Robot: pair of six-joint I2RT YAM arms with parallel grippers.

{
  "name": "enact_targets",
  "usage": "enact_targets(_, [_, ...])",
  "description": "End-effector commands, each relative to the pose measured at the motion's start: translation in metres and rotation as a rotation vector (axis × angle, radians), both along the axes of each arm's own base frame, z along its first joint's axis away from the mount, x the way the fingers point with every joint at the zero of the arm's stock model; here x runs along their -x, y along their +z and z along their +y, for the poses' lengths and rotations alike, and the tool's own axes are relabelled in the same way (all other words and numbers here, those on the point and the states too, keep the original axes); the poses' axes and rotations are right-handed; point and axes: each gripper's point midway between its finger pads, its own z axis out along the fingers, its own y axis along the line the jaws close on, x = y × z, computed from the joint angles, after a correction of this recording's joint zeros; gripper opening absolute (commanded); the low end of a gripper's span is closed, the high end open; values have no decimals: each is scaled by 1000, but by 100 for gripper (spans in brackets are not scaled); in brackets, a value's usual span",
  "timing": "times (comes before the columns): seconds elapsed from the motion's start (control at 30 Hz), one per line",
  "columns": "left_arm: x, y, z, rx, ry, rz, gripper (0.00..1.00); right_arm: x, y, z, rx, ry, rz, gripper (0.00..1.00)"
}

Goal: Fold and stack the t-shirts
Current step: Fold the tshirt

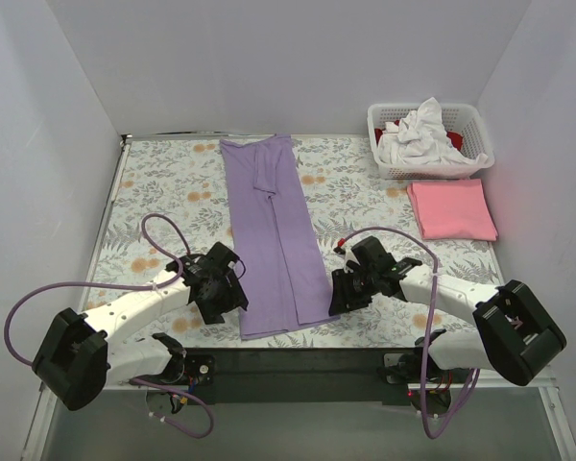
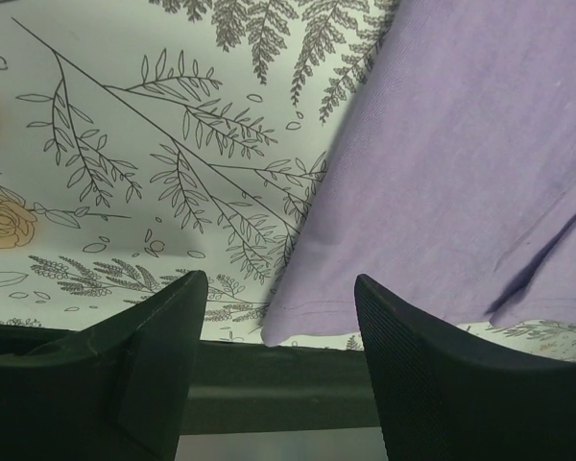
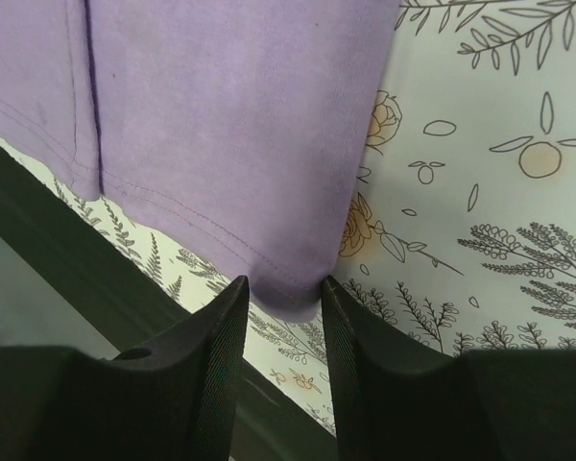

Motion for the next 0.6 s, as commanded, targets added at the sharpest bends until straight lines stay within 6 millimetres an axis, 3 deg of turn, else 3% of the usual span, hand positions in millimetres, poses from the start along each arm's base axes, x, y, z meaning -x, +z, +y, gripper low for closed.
enact_targets(0.0, [9,4,-2,9,-7,19,61,21,-31,-28,128,-10,77,43])
enact_targets(0.27, [27,-2,-7,44,-37,74,61,27,-39,-38,179,-18,94,34])
enact_targets(0.43, [31,-1,-16,86,-57,84,62,27,-40,-38,184,-4,99,18])
enact_targets(0.5, [31,-1,-20,103,-67,85,62,27,-39,-37,178,2,99,4])
enact_targets(0.57, [32,-3,-22,102,-75,94,61,26,-38,-36,175,2,100,1])
